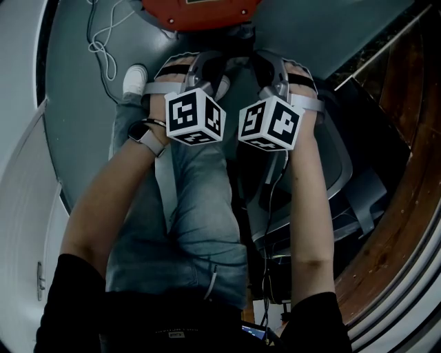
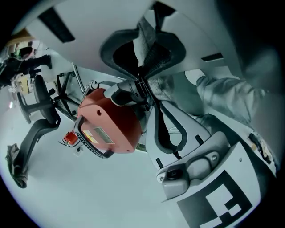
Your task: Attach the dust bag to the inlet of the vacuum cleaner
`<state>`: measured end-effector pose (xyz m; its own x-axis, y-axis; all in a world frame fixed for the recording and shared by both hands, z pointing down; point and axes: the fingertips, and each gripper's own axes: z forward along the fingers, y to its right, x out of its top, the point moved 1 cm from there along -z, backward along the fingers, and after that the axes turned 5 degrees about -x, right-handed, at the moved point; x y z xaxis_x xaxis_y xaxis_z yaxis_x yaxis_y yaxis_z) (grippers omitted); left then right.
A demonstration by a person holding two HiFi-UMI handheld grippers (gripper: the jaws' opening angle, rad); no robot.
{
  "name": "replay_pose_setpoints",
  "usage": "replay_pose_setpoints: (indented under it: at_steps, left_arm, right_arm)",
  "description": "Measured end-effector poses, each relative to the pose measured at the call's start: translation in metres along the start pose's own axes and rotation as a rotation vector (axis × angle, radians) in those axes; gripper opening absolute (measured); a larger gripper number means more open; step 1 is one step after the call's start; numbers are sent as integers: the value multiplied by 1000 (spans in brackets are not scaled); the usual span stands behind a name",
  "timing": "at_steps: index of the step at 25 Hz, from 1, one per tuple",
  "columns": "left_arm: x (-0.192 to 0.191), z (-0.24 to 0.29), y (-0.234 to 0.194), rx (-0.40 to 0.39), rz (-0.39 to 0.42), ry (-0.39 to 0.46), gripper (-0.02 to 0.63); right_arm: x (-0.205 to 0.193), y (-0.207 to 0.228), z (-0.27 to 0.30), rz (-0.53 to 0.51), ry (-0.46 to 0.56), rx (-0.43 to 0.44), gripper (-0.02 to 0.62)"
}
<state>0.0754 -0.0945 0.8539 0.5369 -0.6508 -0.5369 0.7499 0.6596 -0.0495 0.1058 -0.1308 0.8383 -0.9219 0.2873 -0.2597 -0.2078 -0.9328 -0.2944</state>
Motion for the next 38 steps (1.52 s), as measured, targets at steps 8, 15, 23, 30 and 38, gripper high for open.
replay_pose_setpoints:
  at_steps: [8, 15, 23, 30, 38]
  left_arm:
    - [0, -4, -7, -37, -76, -9, 25]
    - [2, -4, -11, 3, 13, -24, 25]
    - [10, -6, -15, 20, -6, -31, 25]
    - [0, -2, -25, 17, 9, -33, 25]
    - [16, -7, -33, 56, 40, -36, 15]
  right_arm:
    - [1, 2, -1, 20, -6, 13, 43]
    - [2, 5, -4, 60, -19, -30, 43]
    - [-6, 10, -2, 64, -10, -23, 44]
    - [9, 21, 0, 79, -12, -66, 44]
    - [-10, 32, -2, 134, -22, -92, 43]
